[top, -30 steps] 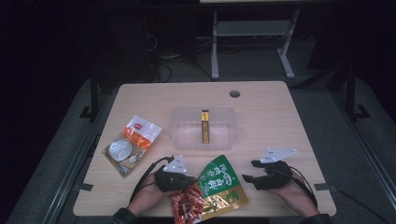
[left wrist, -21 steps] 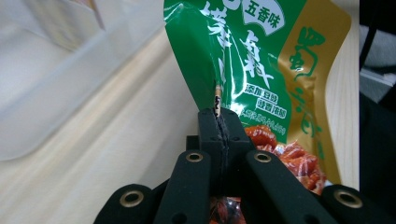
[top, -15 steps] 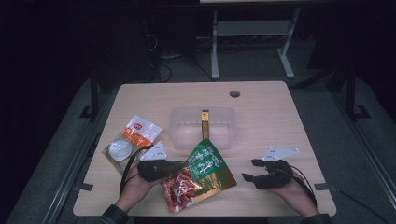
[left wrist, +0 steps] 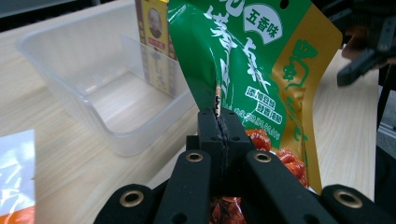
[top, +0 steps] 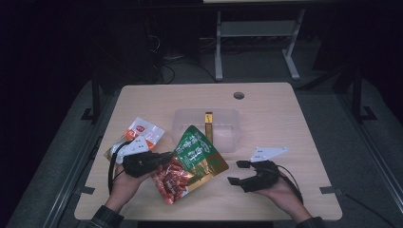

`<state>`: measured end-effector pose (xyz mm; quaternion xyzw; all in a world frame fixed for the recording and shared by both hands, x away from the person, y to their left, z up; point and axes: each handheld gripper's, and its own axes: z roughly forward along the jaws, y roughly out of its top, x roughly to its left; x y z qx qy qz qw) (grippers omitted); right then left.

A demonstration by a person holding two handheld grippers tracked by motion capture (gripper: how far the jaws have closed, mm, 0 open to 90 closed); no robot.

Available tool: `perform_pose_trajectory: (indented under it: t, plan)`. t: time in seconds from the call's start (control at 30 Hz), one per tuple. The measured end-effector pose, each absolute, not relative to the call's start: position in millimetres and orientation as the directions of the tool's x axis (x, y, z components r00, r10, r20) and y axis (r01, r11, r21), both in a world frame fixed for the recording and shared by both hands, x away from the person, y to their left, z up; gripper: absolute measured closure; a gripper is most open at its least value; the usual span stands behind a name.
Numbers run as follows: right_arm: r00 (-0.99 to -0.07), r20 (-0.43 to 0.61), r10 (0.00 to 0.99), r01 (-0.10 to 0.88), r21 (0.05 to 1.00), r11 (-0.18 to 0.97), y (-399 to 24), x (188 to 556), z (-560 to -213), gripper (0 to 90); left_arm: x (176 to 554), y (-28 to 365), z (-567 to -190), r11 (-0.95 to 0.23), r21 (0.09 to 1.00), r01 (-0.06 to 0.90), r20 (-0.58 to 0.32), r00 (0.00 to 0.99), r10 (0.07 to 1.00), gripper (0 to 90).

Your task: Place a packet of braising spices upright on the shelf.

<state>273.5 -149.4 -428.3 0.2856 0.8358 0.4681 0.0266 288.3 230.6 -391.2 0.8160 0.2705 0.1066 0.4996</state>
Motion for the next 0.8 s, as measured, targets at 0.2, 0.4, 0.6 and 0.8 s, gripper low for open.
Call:
perform_pose_trajectory:
  t: [0.2,0.4,0.6,0.8]
  plan:
    - [-0.870,0.257,0.421,0.423,0.827,0.370,-107,282,-428,31.0,286,236,-388,-0.317,0.887,0.334,-0.109,0.821,0.560,89.8]
    - [-0.876,0.303,0.376,0.428,0.847,0.314,-87,290,-429,46.2,284,237,-387,-0.298,0.895,0.331,-0.116,0.819,0.562,89.8]
    - [-0.863,0.362,0.353,0.462,0.848,0.260,-81,297,-429,73.2,283,237,-387,-0.293,0.899,0.325,-0.114,0.820,0.562,89.7]
    - [-0.869,0.373,0.325,0.460,0.851,0.254,-85,299,-426,88.1,281,235,-389,-0.310,0.896,0.318,-0.106,0.831,0.546,89.5]
